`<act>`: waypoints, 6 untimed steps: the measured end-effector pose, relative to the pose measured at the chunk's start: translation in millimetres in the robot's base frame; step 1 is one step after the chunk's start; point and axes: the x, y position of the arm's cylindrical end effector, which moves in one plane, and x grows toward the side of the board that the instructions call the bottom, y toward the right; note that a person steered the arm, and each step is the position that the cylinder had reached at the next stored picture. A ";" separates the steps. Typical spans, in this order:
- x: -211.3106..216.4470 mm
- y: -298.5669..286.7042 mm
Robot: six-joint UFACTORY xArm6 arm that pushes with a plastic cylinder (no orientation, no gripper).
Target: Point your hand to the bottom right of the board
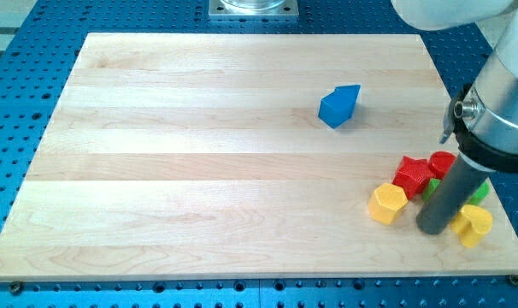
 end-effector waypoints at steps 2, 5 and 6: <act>-7.5 -4.0; 54.6 -34.9; 54.6 -29.7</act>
